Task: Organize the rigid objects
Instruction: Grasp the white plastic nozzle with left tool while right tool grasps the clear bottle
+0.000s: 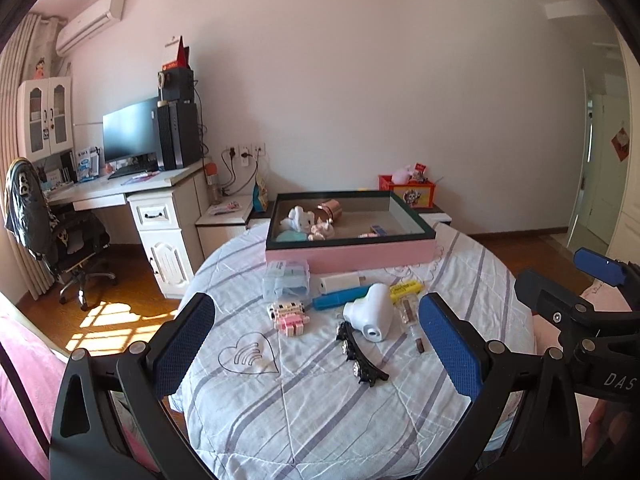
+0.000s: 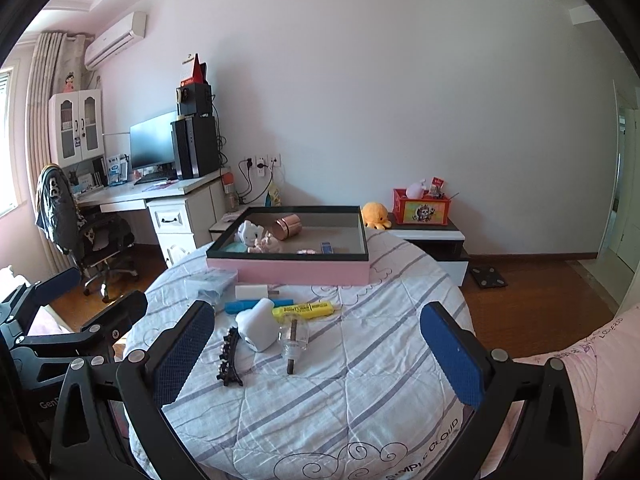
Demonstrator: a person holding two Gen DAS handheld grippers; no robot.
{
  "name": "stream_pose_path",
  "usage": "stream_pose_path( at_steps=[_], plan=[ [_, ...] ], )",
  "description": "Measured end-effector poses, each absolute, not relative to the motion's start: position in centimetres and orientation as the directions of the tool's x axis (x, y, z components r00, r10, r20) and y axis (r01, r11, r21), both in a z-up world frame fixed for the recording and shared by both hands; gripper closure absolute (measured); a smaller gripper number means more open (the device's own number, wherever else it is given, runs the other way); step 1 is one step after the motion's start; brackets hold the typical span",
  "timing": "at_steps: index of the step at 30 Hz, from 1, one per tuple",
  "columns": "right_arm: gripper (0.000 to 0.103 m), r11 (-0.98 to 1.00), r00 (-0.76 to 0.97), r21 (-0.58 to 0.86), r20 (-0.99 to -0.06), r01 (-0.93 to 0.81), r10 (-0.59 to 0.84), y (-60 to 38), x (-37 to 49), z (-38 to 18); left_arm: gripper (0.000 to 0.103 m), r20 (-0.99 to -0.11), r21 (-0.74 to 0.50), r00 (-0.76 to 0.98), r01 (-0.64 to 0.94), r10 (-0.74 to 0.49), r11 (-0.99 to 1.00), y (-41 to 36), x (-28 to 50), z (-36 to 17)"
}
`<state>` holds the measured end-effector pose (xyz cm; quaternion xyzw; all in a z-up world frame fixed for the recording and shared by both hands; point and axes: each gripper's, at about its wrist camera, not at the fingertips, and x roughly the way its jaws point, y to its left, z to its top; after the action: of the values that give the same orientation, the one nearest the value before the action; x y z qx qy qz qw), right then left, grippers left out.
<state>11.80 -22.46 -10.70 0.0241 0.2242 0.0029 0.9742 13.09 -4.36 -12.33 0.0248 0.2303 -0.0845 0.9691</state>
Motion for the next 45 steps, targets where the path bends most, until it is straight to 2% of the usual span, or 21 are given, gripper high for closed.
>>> stream_pose_path(
  at_steps=[3, 8, 18, 22, 23, 24, 26, 28, 29, 31, 36, 40, 45],
  plan=[
    [0.000, 0.998, 0.864, 0.054, -0.503, 0.019, 0.011, -23.1, 13.7, -13.1, 0.000, -0.521, 0.009, 0.839, 0.193, -0.160, 0.981, -4.7, 14.9, -14.7],
    [0.000, 0.998, 0.805, 0.059, -0.594, 0.036, 0.006, -23.7, 16.8, -16.9, 0.000, -0.588, 0.029, 0.799, 0.178, -0.127, 0.984, -5.1, 17.2, -17.6],
    [0.000, 0.999, 0.693, 0.035, -0.720, -0.022, 0.041, -22.1, 23.7, -22.0, 0.000, -0.628, 0.062, 0.775, 0.129, -0.062, 0.990, -3.3, 20.2, -20.0],
    [0.001, 0.997, 0.674, 0.057, -0.734, -0.055, 0.079, -21.8, 25.9, -22.9, 0.000, -0.639, 0.046, 0.767, 0.126, -0.068, 0.991, -3.0, 21.0, -20.3],
    [0.003, 0.995, 0.668, 0.068, -0.738, -0.069, 0.096, -21.8, 26.3, -23.0, 0.000, -0.641, 0.042, 0.764, 0.131, -0.074, 0.990, -3.1, 21.2, -20.4],
    [0.010, 0.992, 0.661, 0.085, -0.740, -0.088, 0.122, -21.8, 26.7, -23.0, 0.000, -0.644, 0.036, 0.761, 0.137, -0.082, 0.990, -3.3, 21.4, -20.4],
    [0.030, 0.989, 0.662, 0.093, -0.734, -0.119, 0.149, -21.9, 26.9, -22.8, 0.000, -0.648, 0.025, 0.754, 0.159, -0.105, 0.987, -3.9, 21.8, -20.5],
    [0.063, 0.986, 0.652, 0.085, -0.742, -0.144, 0.159, -22.0, 27.3, -23.0, 0.000, -0.654, 0.022, 0.746, 0.186, -0.127, 0.982, -4.9, 22.3, -20.6],
    [0.067, 0.984, 0.647, 0.087, -0.743, -0.158, 0.170, -22.1, 27.4, -23.1, 0.000, -0.657, 0.022, 0.742, 0.198, -0.135, 0.980, -5.4, 22.5, -20.7],
    [0.068, 0.979, 0.653, 0.111, -0.732, -0.169, 0.195, -22.8, 27.2, -23.0, 0.000, -0.661, 0.011, 0.733, 0.222, -0.160, 0.975, -6.4, 23.0, -20.7],
    [0.068, 0.993, 0.682, 0.074, -0.723, -0.090, 0.115, -26.1, 26.2, -22.7, 0.000, -0.671, -0.027, 0.708, 0.272, -0.219, 0.962, -8.7, 24.2, -20.8],
    [0.068, 0.992, 0.694, 0.114, -0.709, -0.063, 0.125, -28.0, 26.1, -23.2, 0.000, -0.700, -0.023, 0.684, 0.265, -0.205, 0.964, -10.5, 25.9, -21.5],
    [0.068, 0.993, 0.704, 0.091, -0.700, -0.073, 0.115, -27.7, 26.4, -23.5, 0.000, -0.727, -0.008, 0.664, 0.250, -0.178, 0.968, -11.6, 27.5, -22.3]
  ],
)
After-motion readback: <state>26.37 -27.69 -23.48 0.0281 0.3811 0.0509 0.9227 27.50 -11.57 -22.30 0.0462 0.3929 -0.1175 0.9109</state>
